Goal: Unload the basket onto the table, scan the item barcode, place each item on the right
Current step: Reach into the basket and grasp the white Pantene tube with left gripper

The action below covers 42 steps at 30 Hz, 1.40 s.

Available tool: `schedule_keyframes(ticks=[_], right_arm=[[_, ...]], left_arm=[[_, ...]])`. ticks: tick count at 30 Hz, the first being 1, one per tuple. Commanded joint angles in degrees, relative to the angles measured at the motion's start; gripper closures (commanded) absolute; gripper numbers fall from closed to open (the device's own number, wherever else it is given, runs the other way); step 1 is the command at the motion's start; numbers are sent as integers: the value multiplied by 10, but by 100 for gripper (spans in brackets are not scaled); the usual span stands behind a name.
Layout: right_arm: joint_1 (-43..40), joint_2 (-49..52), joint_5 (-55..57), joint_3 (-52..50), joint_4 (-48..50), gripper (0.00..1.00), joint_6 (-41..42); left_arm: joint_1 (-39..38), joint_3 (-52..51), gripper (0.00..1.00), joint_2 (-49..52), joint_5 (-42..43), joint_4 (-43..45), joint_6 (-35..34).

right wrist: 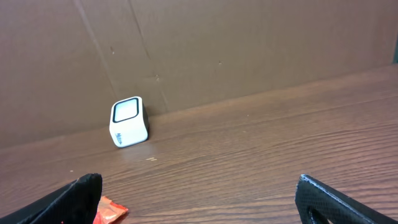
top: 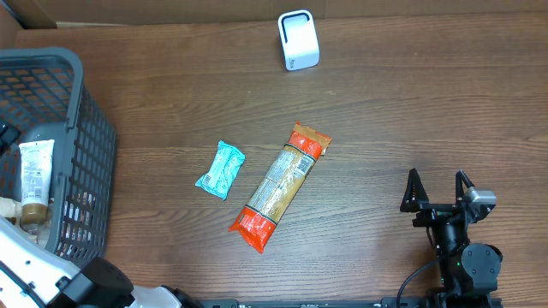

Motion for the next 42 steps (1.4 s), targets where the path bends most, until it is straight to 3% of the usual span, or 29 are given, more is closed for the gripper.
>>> schedule_keyframes(ticks=[1, 7, 16, 36, 39, 41, 42], right_arm=[[0, -7, 5, -6, 2, 0, -1], [0, -7, 5, -6, 2, 0, -1], [0, -7, 5, -6, 2, 0, -1], [0, -7, 5, -6, 2, 0, -1], [0, -7, 5, -6, 2, 0, -1], [0, -7, 5, -6, 2, 0, -1], [0, -7, 5, -6, 2, 0, -1]], left_arm=[[3, -61, 0, 0, -2, 40, 23], [-6, -178, 0, 3, -1, 160, 150], [-3, -283, 0, 36, -1, 297, 248], [-1, -287, 0, 216, -43, 398, 262], [-1, -287, 9, 234, -43, 398, 262], [-1, -287, 23, 241, -41, 395, 257], [-1, -287, 35, 243, -40, 394, 250]])
